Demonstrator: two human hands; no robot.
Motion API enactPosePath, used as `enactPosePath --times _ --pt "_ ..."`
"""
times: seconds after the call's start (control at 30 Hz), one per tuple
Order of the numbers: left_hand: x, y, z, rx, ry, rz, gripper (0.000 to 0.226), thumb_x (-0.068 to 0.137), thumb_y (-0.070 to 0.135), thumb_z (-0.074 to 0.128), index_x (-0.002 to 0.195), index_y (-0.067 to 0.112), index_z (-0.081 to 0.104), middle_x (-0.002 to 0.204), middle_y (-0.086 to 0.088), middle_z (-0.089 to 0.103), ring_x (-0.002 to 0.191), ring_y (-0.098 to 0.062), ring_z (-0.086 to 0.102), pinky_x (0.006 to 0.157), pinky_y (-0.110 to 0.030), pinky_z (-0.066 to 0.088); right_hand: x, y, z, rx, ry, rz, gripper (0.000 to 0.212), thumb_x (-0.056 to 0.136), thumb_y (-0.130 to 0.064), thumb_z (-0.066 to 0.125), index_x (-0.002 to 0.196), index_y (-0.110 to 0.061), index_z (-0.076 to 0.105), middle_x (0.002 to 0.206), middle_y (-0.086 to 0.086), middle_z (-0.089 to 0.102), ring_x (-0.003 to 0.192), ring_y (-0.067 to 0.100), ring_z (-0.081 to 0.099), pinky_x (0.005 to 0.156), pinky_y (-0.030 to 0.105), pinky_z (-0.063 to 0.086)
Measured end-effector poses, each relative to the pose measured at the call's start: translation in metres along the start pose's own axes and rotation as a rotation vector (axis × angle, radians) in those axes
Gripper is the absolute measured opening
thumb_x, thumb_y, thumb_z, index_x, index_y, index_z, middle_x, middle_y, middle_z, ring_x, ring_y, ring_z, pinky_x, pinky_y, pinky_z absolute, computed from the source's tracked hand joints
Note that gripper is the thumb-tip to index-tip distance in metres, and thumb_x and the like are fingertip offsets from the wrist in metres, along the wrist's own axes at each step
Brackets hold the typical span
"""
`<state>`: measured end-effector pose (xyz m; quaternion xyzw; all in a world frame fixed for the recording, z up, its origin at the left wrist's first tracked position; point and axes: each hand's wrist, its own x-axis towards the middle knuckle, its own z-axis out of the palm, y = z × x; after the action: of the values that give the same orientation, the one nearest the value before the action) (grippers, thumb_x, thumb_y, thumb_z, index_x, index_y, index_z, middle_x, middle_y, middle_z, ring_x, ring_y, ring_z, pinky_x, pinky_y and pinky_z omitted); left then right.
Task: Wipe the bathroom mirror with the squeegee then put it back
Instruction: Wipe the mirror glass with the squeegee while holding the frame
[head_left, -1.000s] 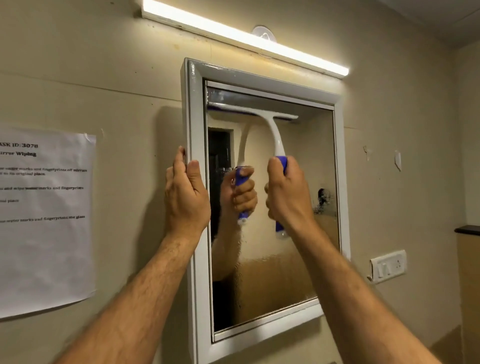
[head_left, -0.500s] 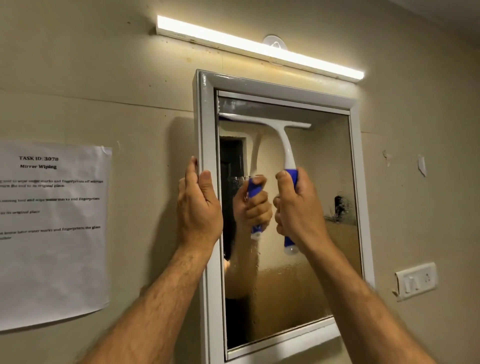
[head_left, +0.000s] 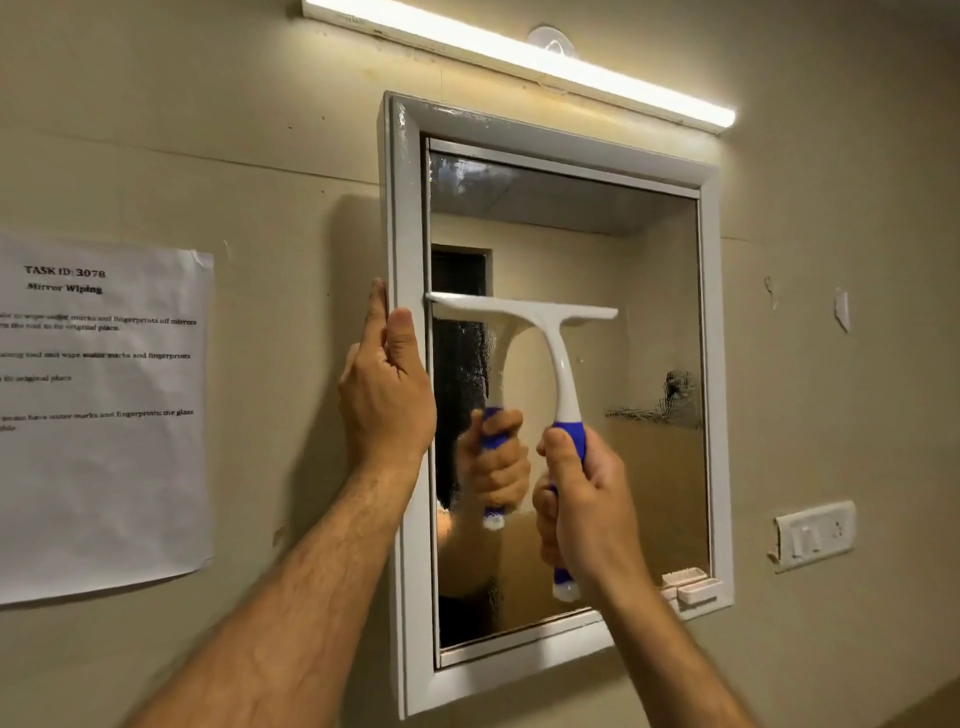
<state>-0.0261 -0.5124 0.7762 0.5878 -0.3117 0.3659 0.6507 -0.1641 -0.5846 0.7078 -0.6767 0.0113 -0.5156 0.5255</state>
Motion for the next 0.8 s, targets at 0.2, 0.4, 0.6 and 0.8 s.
enactPosePath --times 0.2,0.4,0.6,0.8 --pt "-0.002 0.003 -0.002 -0.062 0.006 0.06 0.048 0.098 0.048 0.026 0.144 0.034 0.032 0.141 0.004 0.048 0.103 0.009 0.045 0.06 0.009 0.032 0.016 -0.039 -0.001 0.124 -0.033 -0.036 0.03 0.1 -0.021 0.04 0.073 -0.021 0.052 0.038 -0.008 0.051 0.029 -0.001 0.045 0.033 0.009 0.035" --pt "-0.003 -0.004 -0.002 -0.064 0.017 0.068 0.05 0.096 0.054 0.025 0.143 0.038 0.032 0.13 -0.004 0.059 0.097 -0.021 0.064 0.065 -0.017 0.048 -0.01 0.004 0.0 -0.034 0.037 0.025 0.02 0.097 -0.032 0.043 0.083 -0.023 0.054 0.055 -0.008 0.051 0.04 0.0 0.048 0.042 0.01 0.038" --pt "-0.007 -0.003 -0.002 -0.044 0.019 0.048 0.045 0.1 0.043 0.031 0.143 0.031 0.035 0.13 -0.002 0.058 0.08 0.013 0.048 0.057 0.01 0.031 -0.029 0.021 -0.007 -0.059 0.042 0.051 0.021 0.097 -0.031 0.044 0.081 -0.024 0.056 0.052 -0.011 0.053 0.044 0.0 0.047 0.043 0.011 0.039" --pt "-0.01 0.002 -0.004 -0.072 0.038 0.059 0.044 0.1 0.04 0.032 0.143 0.028 0.036 0.093 0.013 0.06 0.052 0.006 0.049 0.044 0.0 0.032 0.005 -0.028 -0.011 -0.015 -0.002 0.011 0.023 0.098 -0.029 0.043 0.078 -0.025 0.054 0.045 -0.01 0.052 0.035 -0.002 0.048 0.039 0.009 0.037"
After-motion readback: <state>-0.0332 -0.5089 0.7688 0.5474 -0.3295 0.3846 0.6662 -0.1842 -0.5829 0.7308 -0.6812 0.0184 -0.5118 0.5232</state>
